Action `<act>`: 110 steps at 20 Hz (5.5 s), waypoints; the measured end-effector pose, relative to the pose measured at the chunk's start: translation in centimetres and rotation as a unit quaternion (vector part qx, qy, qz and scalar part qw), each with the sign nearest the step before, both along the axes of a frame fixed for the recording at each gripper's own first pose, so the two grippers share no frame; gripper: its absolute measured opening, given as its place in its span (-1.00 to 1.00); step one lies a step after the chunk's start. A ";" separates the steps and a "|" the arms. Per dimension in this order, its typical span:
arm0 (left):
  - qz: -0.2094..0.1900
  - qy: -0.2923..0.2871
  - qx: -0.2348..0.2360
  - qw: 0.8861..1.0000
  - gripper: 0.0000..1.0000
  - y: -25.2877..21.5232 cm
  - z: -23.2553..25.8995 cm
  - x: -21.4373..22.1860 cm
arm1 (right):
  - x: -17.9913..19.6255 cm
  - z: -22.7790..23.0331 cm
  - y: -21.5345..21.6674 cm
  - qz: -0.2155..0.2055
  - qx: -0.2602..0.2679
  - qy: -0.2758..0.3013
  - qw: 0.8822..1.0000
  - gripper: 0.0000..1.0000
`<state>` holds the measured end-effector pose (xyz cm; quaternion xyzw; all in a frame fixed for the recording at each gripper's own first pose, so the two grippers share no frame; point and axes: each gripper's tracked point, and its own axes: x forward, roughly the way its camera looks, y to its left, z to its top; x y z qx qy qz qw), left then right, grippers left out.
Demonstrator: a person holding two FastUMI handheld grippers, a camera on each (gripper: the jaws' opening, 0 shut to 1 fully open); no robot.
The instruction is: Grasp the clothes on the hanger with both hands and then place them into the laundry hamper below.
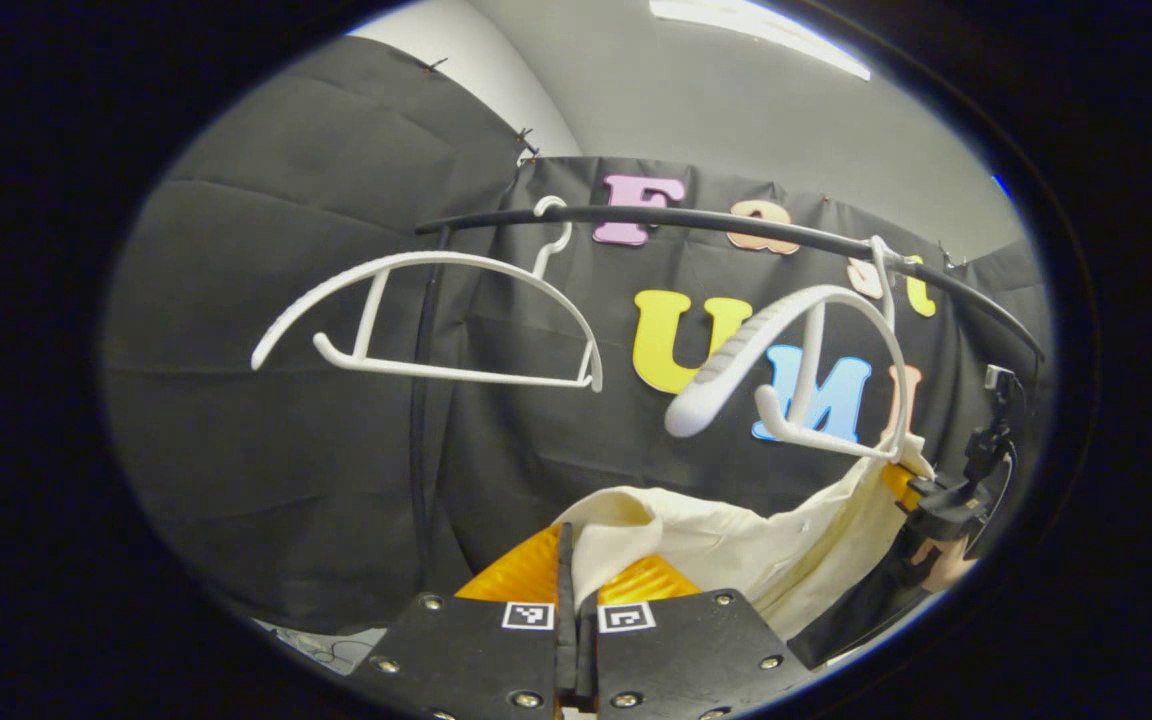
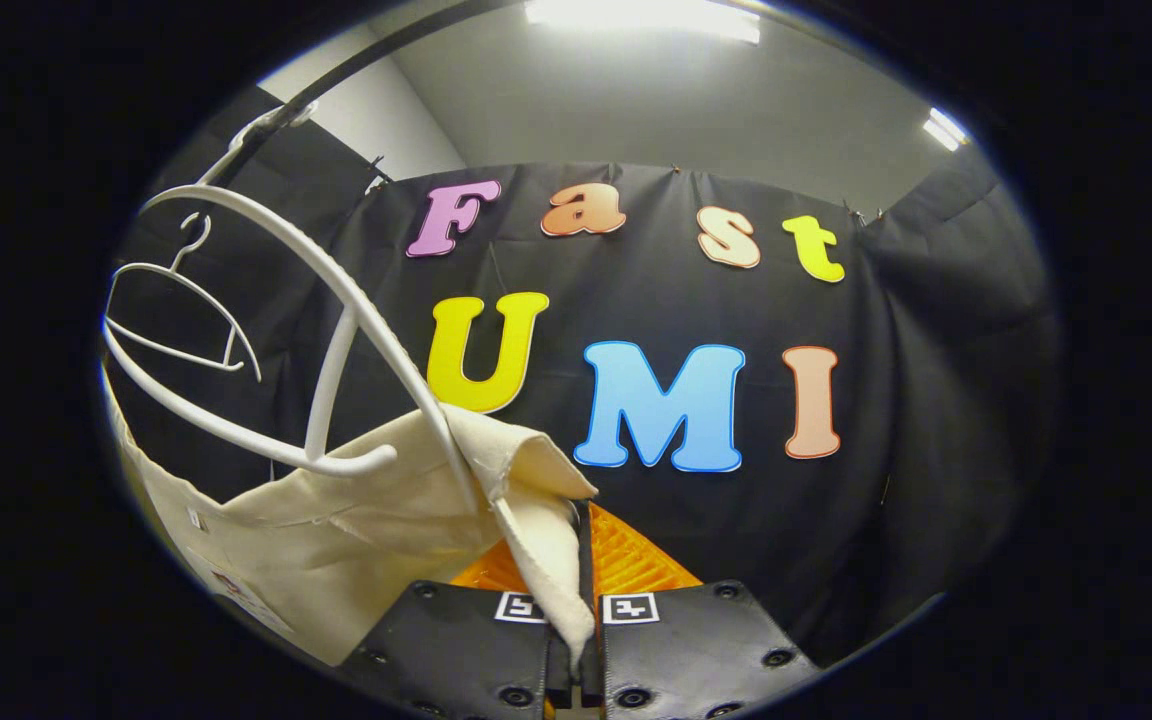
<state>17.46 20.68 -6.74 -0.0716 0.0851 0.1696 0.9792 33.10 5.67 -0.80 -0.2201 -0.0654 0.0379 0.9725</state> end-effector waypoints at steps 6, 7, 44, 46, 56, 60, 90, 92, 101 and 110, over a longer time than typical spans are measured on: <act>0.025 0.010 -0.020 0.999 -0.98 -1.7 -2.6 -1.3 | -0.6 -2.7 -2.2 0.014 -0.005 0.039 0.999 -0.91; 0.029 0.010 -0.018 0.999 -0.98 -2.3 -2.6 -1.7 | -0.8 -3.0 -2.4 0.018 0.000 0.048 0.999 -0.90; -0.091 0.131 -0.020 0.987 -0.97 -2.4 -13.7 -16.7 | -27.5 -14.8 -0.7 -0.040 0.048 0.212 0.975 -0.89; -0.103 0.155 -0.037 0.982 -0.97 -4.0 -16.5 -16.6 | -28.3 -17.3 -1.7 -0.059 0.036 0.230 0.971 -0.88; -0.158 0.260 -0.029 0.952 -0.97 -7.7 -28.4 -18.3 | -32.0 -29.7 -5.9 -0.143 0.035 0.368 0.918 -0.89; -0.170 0.294 -0.045 0.940 -0.99 -7.8 -32.7 -17.8 | -32.2 -31.8 -6.7 -0.159 0.035 0.394 0.905 -0.88; -0.076 0.348 -0.017 0.934 0.94 -13.0 -30.5 -20.2 | -33.8 -29.9 -10.5 -0.072 0.120 0.469 0.872 0.96; -0.063 0.338 -0.009 0.939 0.94 -14.8 -28.7 -20.0 | -33.6 -28.0 -12.5 -0.072 0.119 0.448 0.883 0.96; 0.001 0.226 0.049 0.973 0.94 -21.6 -15.7 -16.9 | -32.9 -18.6 -19.6 -0.053 0.074 0.319 0.943 0.96; -0.068 0.044 0.152 0.985 0.95 -29.6 5.3 -12.2 | -30.5 -5.7 -16.6 -0.028 0.090 0.168 0.981 0.96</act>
